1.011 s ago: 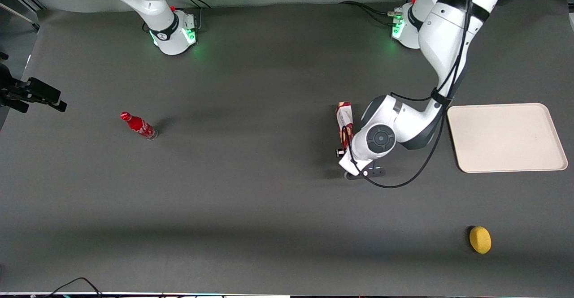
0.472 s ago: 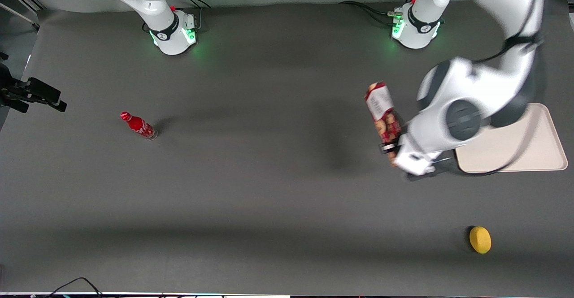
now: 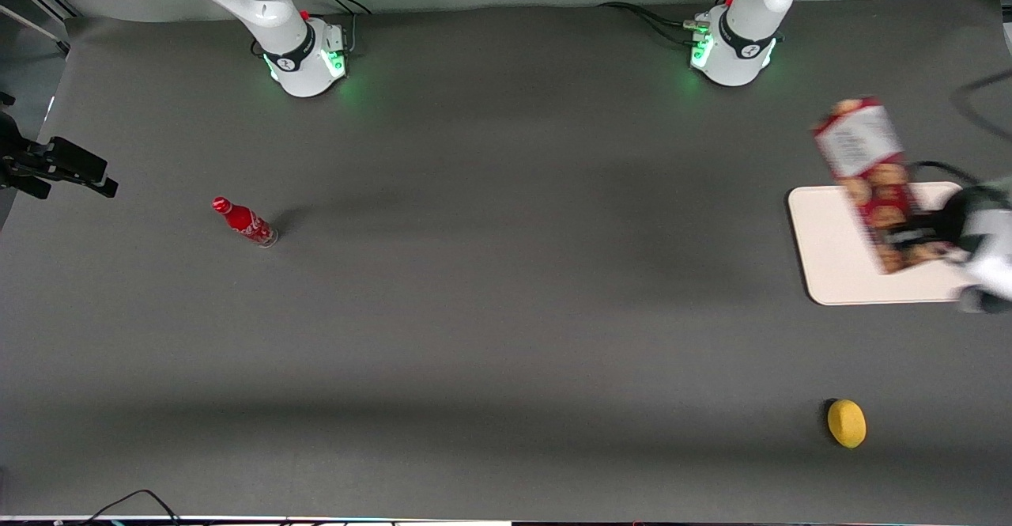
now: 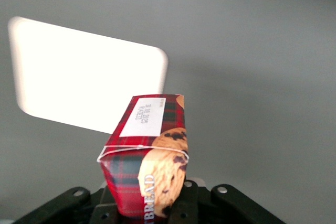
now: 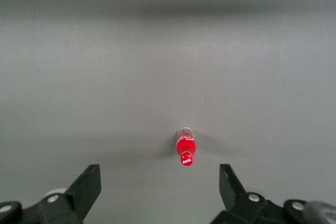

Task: Place red cookie box on tray
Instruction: 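Lift the cookie box and carry it toward the white tray, then lower the cookie box onto the tray's edge and open the left gripper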

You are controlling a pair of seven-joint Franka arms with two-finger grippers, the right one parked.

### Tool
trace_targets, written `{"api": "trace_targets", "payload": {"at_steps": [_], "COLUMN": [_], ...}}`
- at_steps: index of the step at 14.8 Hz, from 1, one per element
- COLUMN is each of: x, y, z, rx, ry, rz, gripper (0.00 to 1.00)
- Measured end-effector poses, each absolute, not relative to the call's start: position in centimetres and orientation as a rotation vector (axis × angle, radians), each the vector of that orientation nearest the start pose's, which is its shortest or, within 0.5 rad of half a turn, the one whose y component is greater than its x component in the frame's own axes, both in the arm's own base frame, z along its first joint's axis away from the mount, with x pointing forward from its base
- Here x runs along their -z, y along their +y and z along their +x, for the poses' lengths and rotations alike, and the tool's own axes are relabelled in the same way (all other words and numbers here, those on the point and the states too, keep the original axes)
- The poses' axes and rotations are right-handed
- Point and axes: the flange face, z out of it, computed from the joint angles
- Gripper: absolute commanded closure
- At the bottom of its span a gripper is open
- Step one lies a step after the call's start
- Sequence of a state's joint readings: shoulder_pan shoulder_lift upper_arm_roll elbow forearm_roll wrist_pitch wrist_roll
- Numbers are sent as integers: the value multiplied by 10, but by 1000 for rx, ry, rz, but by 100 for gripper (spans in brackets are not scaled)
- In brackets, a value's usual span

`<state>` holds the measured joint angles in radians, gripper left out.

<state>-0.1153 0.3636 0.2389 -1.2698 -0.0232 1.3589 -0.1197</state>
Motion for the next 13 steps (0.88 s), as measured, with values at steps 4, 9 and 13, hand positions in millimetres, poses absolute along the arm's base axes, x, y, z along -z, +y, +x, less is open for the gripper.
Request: {"api": "trace_targets", "payload": {"at_steps": [4, 9, 13], "x": [-477, -354, -282], "y": [204, 282, 333], "z": [637, 655, 624], "rx": [-390, -359, -281], "ry": [-60, 150, 165], "rz": [-3000, -2934, -2981], "gripper": [100, 100, 100]}}
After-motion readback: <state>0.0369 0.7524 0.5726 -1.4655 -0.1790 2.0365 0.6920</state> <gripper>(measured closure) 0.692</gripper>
